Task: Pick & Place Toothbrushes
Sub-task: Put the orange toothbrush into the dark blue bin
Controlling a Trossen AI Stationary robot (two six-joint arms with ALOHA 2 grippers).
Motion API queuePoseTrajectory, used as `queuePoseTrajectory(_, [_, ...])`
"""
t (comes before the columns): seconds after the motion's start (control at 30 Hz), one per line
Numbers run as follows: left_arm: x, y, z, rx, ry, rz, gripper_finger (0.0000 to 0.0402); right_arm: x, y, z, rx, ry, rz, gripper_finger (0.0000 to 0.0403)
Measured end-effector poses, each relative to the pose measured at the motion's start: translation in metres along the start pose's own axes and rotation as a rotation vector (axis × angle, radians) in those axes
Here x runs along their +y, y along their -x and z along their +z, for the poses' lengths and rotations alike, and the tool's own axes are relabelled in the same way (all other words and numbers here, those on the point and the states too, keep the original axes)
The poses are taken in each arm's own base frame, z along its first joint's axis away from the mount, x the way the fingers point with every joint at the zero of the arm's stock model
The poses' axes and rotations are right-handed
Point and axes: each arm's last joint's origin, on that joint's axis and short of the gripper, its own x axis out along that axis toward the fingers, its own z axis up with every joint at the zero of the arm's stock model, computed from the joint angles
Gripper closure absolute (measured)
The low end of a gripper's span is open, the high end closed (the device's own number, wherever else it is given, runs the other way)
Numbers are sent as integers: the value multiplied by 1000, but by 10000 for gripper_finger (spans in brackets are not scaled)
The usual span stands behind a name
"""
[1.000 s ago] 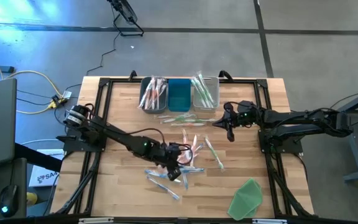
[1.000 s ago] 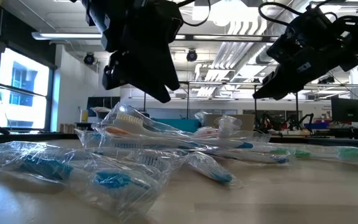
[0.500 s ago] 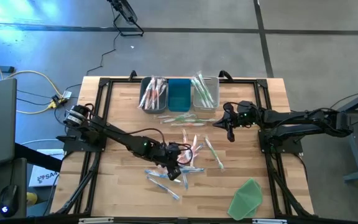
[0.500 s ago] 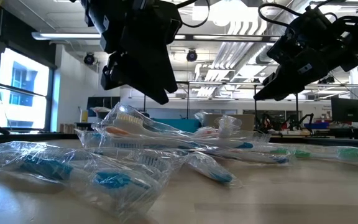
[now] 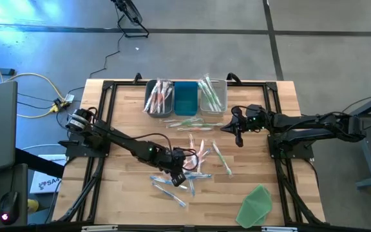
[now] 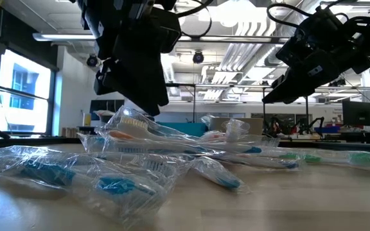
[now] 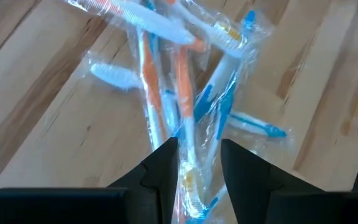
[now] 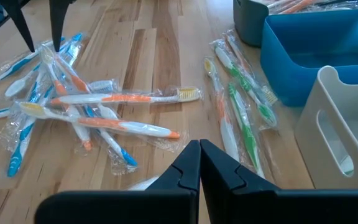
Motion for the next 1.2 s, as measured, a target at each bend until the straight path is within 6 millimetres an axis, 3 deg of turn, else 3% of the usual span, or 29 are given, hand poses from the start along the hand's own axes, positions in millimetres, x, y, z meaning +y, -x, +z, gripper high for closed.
queuePoseTrajectory(0.8, [-2, 1, -12, 79, 25, 10, 284, 0, 0, 0, -2, 1, 0, 401])
queuePoseTrajectory(1.2, [0, -30, -20, 124, 46, 10, 284, 0, 0, 1, -10, 3, -1, 401])
